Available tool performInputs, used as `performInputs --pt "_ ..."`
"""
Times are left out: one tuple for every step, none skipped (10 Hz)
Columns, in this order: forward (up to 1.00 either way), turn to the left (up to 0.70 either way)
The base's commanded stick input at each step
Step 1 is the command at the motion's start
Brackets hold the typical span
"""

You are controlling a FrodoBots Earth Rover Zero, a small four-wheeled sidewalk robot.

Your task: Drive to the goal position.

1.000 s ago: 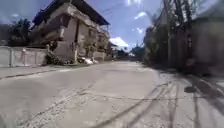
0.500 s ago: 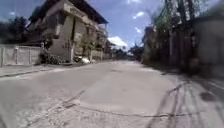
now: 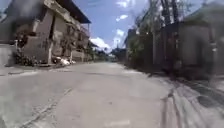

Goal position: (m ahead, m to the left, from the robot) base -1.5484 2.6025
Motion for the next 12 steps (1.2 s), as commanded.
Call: performInputs --pt "0.96 0.0" --pt "0.96 -0.01" --pt "0.96 -0.02" --pt "0.96 -0.02" --pt "0.96 -0.03" --pt "0.96 -0.01" --pt "0.96 0.0" --pt "0.96 0.0" --pt "0.96 0.0" --pt "0.96 0.0" --pt "0.96 0.0" --pt "0.96 0.0"
